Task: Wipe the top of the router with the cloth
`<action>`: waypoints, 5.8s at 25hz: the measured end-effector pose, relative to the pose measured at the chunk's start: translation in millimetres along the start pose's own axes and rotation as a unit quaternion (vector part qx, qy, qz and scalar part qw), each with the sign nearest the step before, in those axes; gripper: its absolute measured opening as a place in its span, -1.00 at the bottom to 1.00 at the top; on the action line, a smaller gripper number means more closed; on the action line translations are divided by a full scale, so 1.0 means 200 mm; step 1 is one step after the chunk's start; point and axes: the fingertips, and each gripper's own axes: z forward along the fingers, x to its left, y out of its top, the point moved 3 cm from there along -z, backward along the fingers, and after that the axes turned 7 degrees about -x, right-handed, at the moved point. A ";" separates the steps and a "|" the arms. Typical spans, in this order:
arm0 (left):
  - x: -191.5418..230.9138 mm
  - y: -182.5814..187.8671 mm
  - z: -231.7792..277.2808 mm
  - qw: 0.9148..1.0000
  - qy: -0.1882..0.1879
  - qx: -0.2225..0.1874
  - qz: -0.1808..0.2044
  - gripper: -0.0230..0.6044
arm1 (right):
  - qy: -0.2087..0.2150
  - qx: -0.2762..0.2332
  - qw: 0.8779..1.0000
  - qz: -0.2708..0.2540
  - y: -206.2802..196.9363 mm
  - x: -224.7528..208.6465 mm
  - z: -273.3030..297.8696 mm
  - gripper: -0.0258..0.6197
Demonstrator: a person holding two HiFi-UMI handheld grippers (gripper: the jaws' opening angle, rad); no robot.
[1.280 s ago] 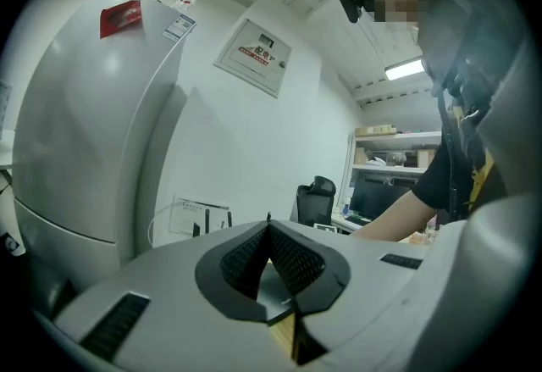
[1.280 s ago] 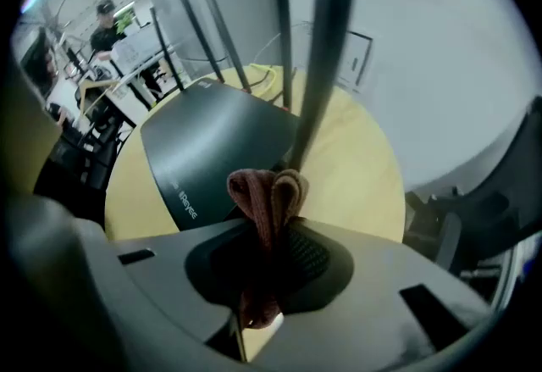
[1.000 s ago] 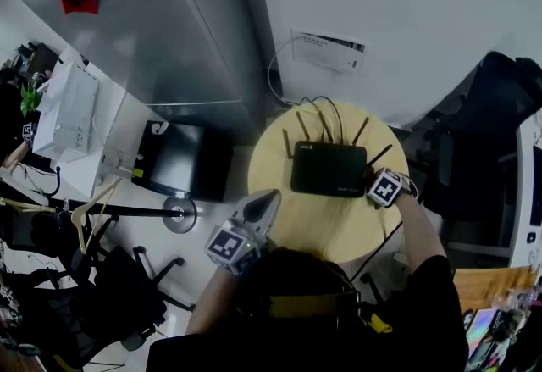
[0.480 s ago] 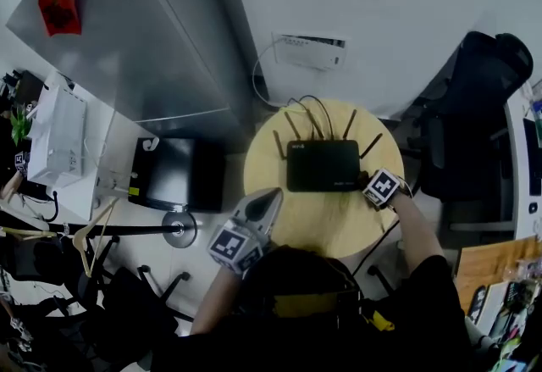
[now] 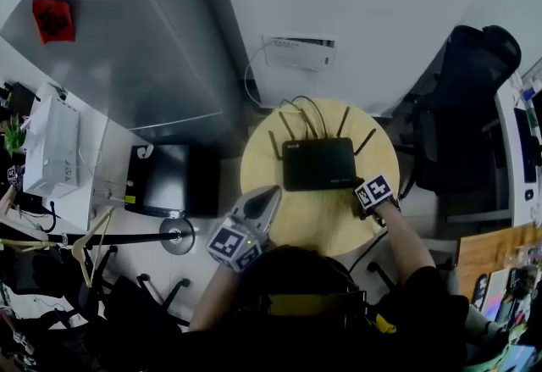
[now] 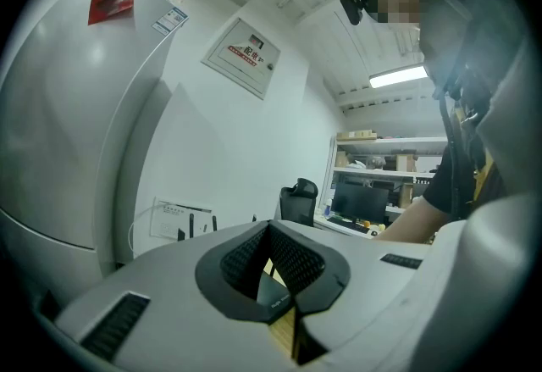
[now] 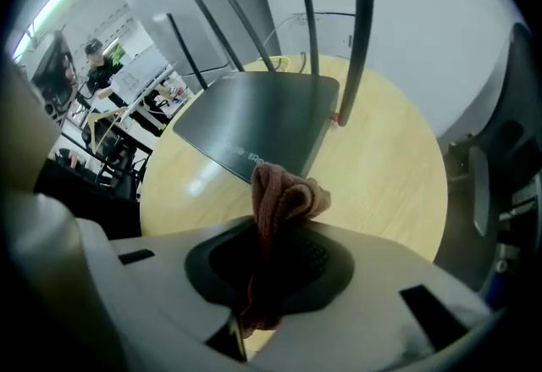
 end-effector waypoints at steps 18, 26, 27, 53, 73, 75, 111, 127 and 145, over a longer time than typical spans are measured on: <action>0.35 0.09 -0.04 0.995 -0.102 0.006 -0.009 -0.95 | -0.050 -0.076 0.965 0.247 0.04 0.19 0.07 -0.73; 0.49 0.11 -0.08 0.989 -0.146 0.023 -0.007 -0.95 | -0.064 -0.088 0.961 0.254 0.09 0.38 0.14 -0.73; 0.50 0.11 -0.09 0.988 -0.152 0.027 -0.008 -0.95 | -0.063 -0.090 0.960 0.257 0.10 0.40 0.15 -0.73; 0.70 0.13 -0.25 0.982 -0.183 0.043 -0.016 -0.95 | -0.058 -0.106 0.961 0.248 0.31 0.83 0.31 -0.73; 0.80 0.15 -0.31 0.981 -0.184 0.044 -0.027 -0.95 | -0.027 -0.102 0.967 0.230 0.46 1.08 0.41 -0.73; 0.81 0.15 -0.31 0.982 -0.184 0.042 -0.027 -0.95 | -0.018 -0.103 0.968 0.227 0.49 1.12 0.42 -0.73; 0.95 0.13 -0.21 0.975 -0.210 0.059 -0.043 -0.95 | -0.055 -0.271 0.687 0.672 0.81 0.98 0.45 -0.73; 0.74 0.07 -0.15 0.970 -0.231 0.057 -0.042 -0.95 | -0.029 -0.217 0.790 0.573 0.60 1.04 0.42 -0.73; 0.38 0.02 0.01 0.984 -0.170 0.029 -0.038 -0.95 | 0.004 -0.101 0.955 0.278 0.33 0.89 0.28 -0.73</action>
